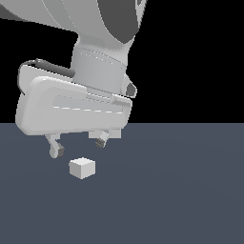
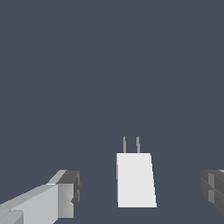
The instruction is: Plug the charger into the wall socket.
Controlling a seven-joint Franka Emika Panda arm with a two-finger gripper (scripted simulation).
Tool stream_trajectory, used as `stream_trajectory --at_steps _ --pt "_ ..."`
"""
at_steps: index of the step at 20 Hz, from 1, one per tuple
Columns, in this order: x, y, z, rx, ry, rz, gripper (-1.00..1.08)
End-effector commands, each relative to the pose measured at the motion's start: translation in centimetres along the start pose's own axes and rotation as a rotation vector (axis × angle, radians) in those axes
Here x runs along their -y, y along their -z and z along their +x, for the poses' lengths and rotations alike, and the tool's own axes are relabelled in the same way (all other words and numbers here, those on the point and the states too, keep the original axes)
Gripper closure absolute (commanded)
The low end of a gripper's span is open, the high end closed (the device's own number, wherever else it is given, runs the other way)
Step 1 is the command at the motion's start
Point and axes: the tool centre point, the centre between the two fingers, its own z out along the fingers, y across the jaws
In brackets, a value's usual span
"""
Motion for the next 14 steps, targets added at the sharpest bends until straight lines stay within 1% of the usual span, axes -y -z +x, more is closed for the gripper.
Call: stream_trajectory --at_steps 1,7,12,13,14 --pt "0.1 -0.9 -0.3 0.001 0.0 0.001 -0.92" --pt "0.1 -3.2 -1.2 0.002 0.0 0.0 -0.92" --pt "0.1 -3.9 -1.4 0.002 0.0 0.0 -0.92" --pt "0.1 -3.9 -1.4 0.002 0.0 0.0 1.08" --pt "0.1 -3.9 -1.4 0.002 0.0 0.0 1.08"
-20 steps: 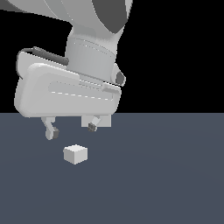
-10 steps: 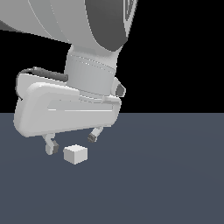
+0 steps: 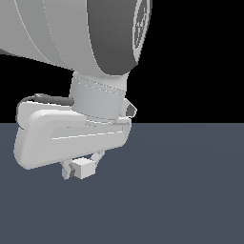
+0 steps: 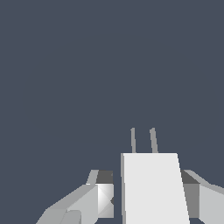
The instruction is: Plug the charger into the wall socket.
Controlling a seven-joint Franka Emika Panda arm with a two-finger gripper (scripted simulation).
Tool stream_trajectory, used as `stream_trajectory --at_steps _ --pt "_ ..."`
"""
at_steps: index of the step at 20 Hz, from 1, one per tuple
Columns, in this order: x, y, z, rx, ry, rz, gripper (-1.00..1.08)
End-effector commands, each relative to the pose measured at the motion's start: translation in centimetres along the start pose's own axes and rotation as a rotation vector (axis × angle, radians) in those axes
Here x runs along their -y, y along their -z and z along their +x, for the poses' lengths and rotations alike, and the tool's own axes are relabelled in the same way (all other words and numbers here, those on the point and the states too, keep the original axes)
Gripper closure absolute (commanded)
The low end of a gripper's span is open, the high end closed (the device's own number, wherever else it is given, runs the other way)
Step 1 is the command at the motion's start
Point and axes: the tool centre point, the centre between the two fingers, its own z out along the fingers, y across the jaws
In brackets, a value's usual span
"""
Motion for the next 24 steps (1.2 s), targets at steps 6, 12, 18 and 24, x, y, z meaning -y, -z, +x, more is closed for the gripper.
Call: stream_trajectory --at_steps 6,12,18,24 --pt "-0.1 -0.1 0.0 0.0 -0.001 -0.001 1.08" --pt "0.1 0.0 0.2 -0.002 -0.004 -0.002 1.08" --pt "-0.2 0.4 0.7 -0.003 -0.058 -0.021 1.08" --pt "-0.7 1.1 1.7 -0.006 -0.162 -0.06 1.08"
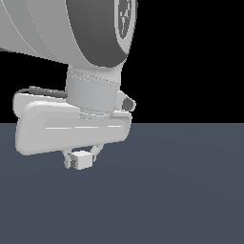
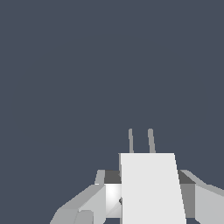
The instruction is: Plug the charger into the wall socket.
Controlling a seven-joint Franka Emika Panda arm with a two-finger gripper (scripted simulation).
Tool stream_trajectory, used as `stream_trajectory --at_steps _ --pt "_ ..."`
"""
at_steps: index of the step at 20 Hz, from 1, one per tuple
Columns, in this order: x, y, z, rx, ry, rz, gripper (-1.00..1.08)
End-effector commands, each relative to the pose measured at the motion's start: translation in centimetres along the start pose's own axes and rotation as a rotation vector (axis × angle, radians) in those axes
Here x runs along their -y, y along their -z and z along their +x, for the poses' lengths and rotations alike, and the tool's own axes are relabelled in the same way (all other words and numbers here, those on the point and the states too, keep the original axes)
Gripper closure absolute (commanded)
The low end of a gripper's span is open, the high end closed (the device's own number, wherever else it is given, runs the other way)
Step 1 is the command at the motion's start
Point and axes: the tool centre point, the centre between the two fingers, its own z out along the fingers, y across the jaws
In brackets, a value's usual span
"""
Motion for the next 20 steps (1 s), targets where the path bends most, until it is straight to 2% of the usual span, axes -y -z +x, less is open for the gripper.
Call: stream_trajectory --at_steps 1,20 --pt "-0.2 0.4 0.6 -0.002 -0.051 -0.019 1.08" --pt "-3.0 3.6 4.4 -0.01 -0.512 -0.188 1.08"
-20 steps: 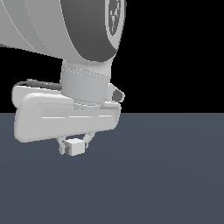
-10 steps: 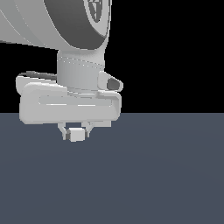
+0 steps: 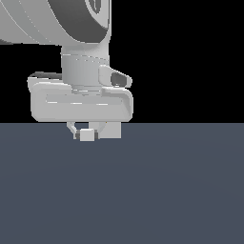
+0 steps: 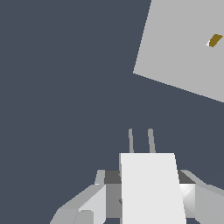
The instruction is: Plug the charger into the wall socket.
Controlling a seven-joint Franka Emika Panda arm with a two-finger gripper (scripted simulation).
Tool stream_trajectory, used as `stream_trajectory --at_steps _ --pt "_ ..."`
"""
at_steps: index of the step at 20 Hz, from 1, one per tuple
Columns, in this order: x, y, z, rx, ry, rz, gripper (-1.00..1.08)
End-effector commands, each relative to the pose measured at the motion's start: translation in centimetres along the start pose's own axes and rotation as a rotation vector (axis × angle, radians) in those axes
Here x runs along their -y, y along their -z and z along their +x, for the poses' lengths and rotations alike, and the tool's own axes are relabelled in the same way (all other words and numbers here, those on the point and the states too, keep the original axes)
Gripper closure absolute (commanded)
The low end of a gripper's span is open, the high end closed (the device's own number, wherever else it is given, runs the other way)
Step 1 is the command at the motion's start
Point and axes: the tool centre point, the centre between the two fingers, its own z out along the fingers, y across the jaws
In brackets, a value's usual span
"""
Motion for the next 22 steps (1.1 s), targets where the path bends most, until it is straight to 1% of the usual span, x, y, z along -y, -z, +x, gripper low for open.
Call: stream_trajectory --at_steps 1,12,17,22 --pt "-0.3 0.4 0.5 -0.001 -0.057 -0.021 1.08" --pt "-1.5 1.6 2.2 0.003 -0.262 -0.099 1.08" --pt "-1.9 1.9 2.6 0.006 -0.321 -0.121 1.08" --pt "-2.1 2.1 2.8 0.008 -0.354 -0.134 1.08"
